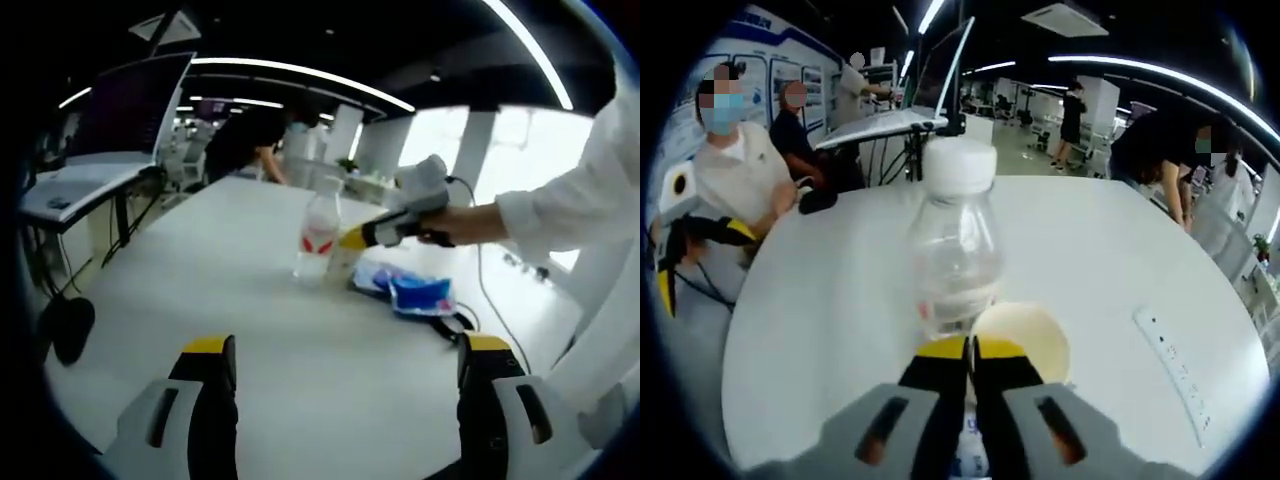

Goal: Arrange the tabletop items into an orderly group along one side of the table until the central work area is clear of visible clutter.

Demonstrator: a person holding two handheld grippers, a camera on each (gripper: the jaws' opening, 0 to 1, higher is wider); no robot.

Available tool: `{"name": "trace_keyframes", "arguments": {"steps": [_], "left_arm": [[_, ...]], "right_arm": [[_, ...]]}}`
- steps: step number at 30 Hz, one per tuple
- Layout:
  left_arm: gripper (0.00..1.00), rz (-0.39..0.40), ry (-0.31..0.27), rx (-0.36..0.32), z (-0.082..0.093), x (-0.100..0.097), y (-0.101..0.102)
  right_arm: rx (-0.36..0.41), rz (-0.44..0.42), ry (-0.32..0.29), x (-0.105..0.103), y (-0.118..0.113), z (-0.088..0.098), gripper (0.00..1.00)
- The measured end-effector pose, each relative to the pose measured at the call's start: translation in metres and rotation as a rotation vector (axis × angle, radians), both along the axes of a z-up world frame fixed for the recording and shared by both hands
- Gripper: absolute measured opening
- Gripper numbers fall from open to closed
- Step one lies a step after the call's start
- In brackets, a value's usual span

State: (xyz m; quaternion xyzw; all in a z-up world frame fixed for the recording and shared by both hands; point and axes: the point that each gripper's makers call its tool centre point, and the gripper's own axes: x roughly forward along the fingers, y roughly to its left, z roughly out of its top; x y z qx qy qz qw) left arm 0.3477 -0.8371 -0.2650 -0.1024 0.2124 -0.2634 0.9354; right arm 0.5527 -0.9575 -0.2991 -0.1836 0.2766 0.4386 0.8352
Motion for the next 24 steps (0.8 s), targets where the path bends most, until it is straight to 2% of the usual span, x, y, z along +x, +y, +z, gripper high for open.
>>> {"name": "trace_keyframes", "arguments": {"steps": [15, 20, 24], "left_arm": [[0.87, -0.004, 0.012, -0.006, -0.001, -0.001, -0.001], [0.87, 0.009, 0.014, -0.008, -0.001, 0.0, 0.002], [0.87, 0.02, 0.016, -0.012, -0.002, 0.001, 0.005]], "right_arm": [[-0.006, -0.006, 0.04, -0.012, 0.003, 0.003, 0.0], [-0.052, 0.016, 0.038, -0.021, 0.005, -0.002, 0.0], [-0.057, 0.008, 0.039, -0.019, 0.003, -0.004, 0.0]]}}
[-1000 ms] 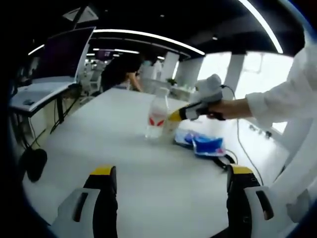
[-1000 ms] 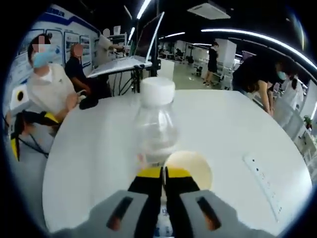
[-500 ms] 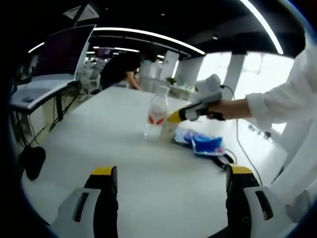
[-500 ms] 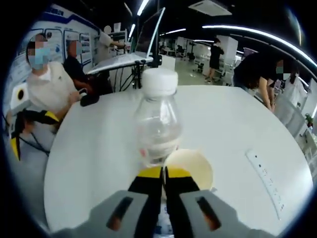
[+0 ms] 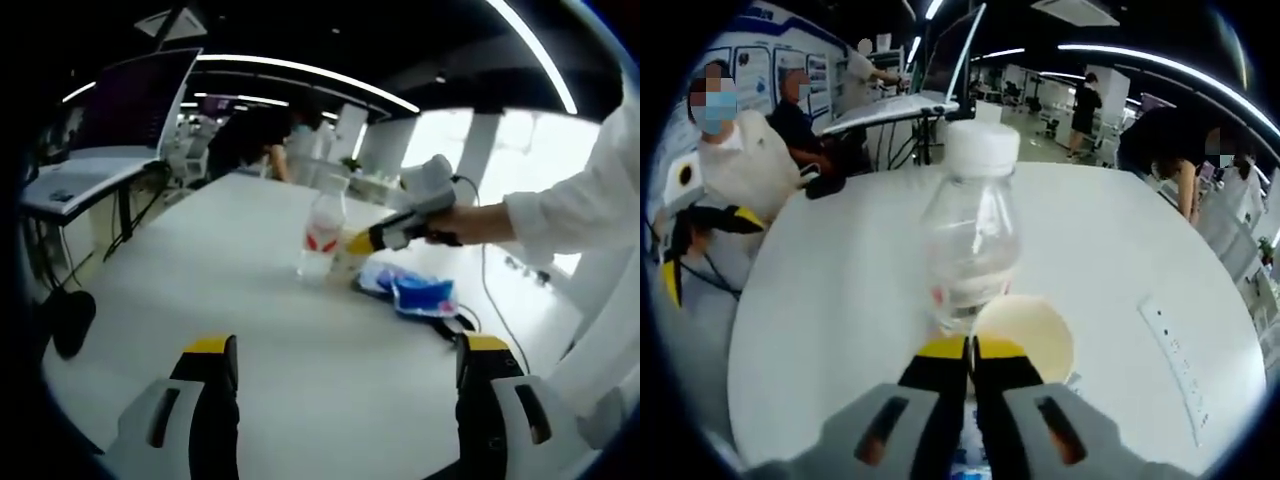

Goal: Arrange the tabletop items into an orderly group along one side of the table until the central work area is clear of visible clutter.

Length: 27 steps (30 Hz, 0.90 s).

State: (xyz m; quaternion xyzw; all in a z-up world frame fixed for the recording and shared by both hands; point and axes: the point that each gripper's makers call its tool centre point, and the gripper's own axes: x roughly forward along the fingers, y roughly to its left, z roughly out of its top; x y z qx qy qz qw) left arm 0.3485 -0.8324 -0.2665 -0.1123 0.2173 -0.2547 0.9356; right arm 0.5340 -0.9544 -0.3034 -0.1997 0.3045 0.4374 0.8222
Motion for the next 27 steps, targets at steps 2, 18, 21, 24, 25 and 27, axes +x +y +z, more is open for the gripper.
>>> {"name": "trace_keyframes", "arguments": {"steps": [2, 18, 21, 24, 25, 27], "left_arm": [[0.87, 0.003, 0.002, 0.001, 0.0, 0.0, 0.001], [0.88, 0.009, 0.008, 0.007, -0.001, 0.0, 0.001], [0.88, 0.005, 0.012, 0.008, -0.003, 0.0, 0.0], [0.88, -0.002, 0.015, 0.01, -0.004, 0.0, 0.0], [0.88, -0.005, 0.016, 0.013, -0.005, 0.0, -0.001], [0.87, -0.009, 0.017, 0.015, -0.006, -0.001, -0.001]], "right_arm": [[0.003, -0.006, 0.004, 0.0, 0.0, 0.0, 0.0], [0.005, -0.034, 0.026, -0.004, -0.001, 0.0, 0.13], [0.03, -0.044, 0.005, 0.001, -0.002, 0.005, 0.2], [0.04, -0.043, -0.005, 0.003, -0.004, 0.007, 0.25], [0.044, -0.04, -0.015, 0.005, -0.005, 0.008, 0.28], [0.045, -0.041, -0.03, 0.004, -0.005, 0.011, 0.35]]}}
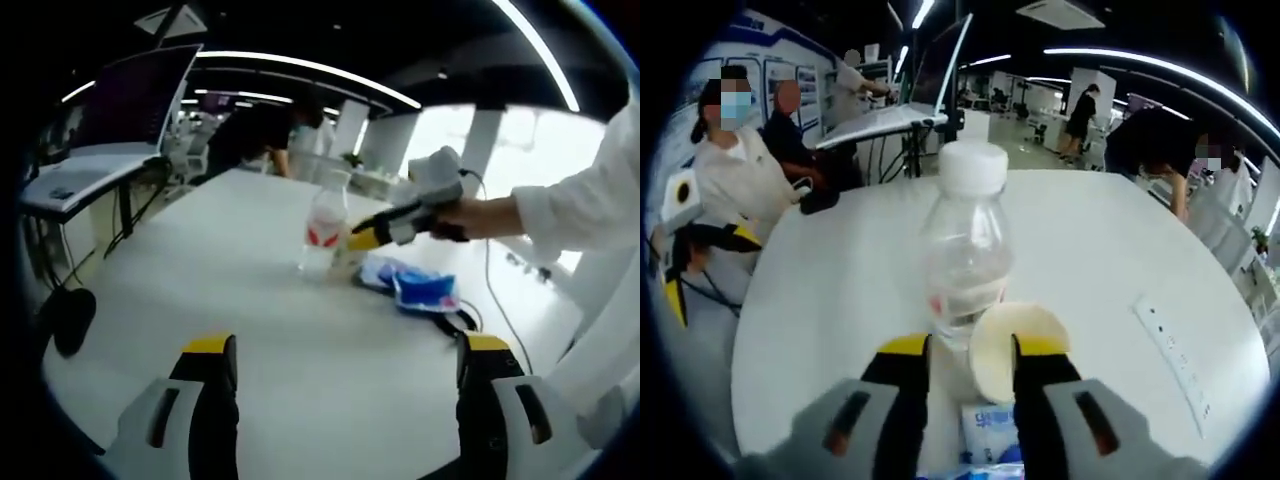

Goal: Arrange the tabletop items into an orderly group along one side of the table until the central work area is clear of visible clutter.

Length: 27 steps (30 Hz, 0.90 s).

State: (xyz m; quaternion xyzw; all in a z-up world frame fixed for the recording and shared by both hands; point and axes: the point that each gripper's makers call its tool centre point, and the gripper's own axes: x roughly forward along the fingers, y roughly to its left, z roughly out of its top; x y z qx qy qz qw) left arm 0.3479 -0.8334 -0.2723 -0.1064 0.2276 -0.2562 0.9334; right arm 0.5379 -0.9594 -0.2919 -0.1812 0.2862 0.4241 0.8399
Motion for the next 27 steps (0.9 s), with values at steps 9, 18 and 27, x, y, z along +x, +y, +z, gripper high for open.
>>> {"name": "trace_keyframes", "arguments": {"steps": [9, 18, 27], "left_arm": [[0.87, 0.005, 0.005, 0.0, 0.0, 0.0, 0.002], [0.87, -0.012, 0.011, 0.0, -0.001, -0.003, -0.003], [0.85, -0.013, 0.03, -0.001, -0.005, -0.003, -0.002]], "right_arm": [[0.012, -0.04, -0.049, -0.015, 0.0, 0.016, 0.58], [0.031, -0.135, 0.003, -0.018, -0.015, 0.017, 0.66], [0.051, -0.175, 0.042, -0.021, -0.025, 0.015, 0.69]]}}
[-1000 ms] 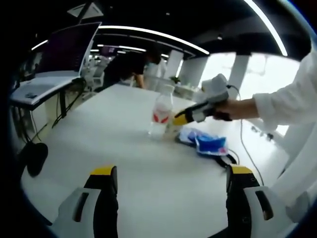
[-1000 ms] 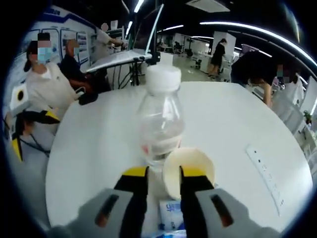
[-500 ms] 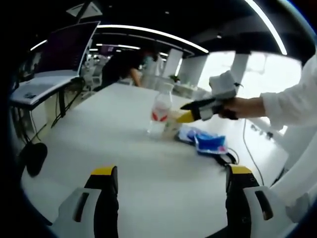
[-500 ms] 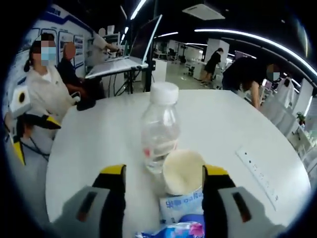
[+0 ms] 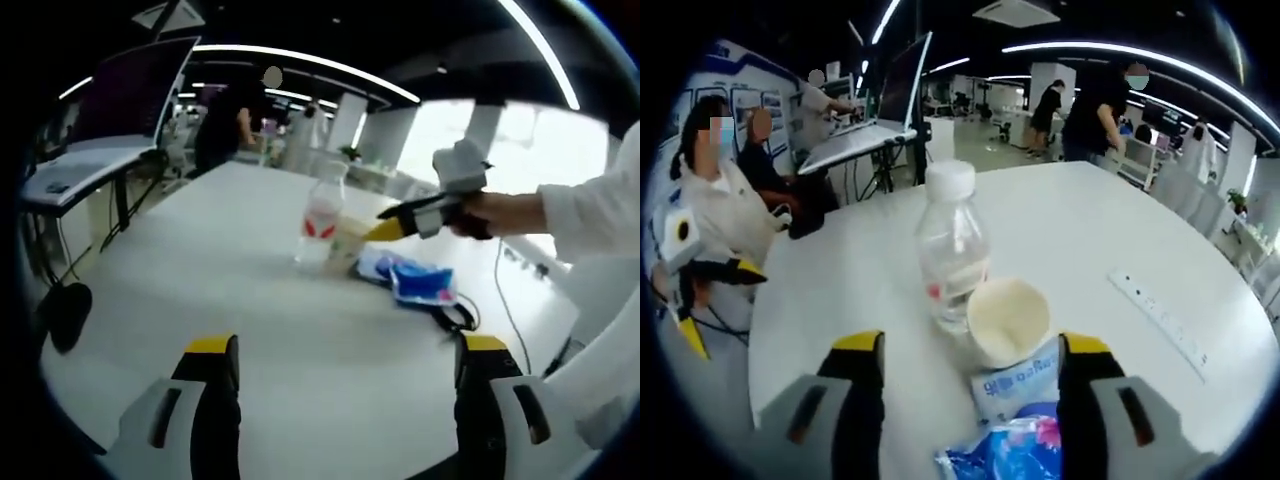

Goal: Arrange the tabletop items into an orderly group along one side of the table until the central work area is clear of visible clutter.

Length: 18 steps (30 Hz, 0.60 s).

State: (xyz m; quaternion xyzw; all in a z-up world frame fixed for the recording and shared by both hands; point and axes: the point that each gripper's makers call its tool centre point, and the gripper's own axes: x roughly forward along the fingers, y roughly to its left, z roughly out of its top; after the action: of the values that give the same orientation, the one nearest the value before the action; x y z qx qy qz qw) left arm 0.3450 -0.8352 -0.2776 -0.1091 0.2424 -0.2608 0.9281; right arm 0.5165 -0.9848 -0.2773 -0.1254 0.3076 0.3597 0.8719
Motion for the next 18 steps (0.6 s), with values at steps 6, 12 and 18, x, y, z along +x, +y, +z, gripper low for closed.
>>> {"name": "trace_keyframes", "arguments": {"steps": [6, 12, 18], "left_arm": [[0.85, -0.036, 0.011, 0.017, -0.003, -0.004, -0.007], [0.85, -0.054, 0.022, 0.02, -0.005, -0.007, -0.01], [0.85, -0.076, 0.024, 0.03, -0.006, -0.01, -0.014]], "right_arm": [[0.008, -0.021, 0.017, -0.019, -0.006, -0.001, 0.69], [0.005, -0.067, 0.018, -0.036, -0.02, 0.002, 0.69], [-0.001, -0.11, 0.017, -0.053, -0.034, 0.007, 0.69]]}}
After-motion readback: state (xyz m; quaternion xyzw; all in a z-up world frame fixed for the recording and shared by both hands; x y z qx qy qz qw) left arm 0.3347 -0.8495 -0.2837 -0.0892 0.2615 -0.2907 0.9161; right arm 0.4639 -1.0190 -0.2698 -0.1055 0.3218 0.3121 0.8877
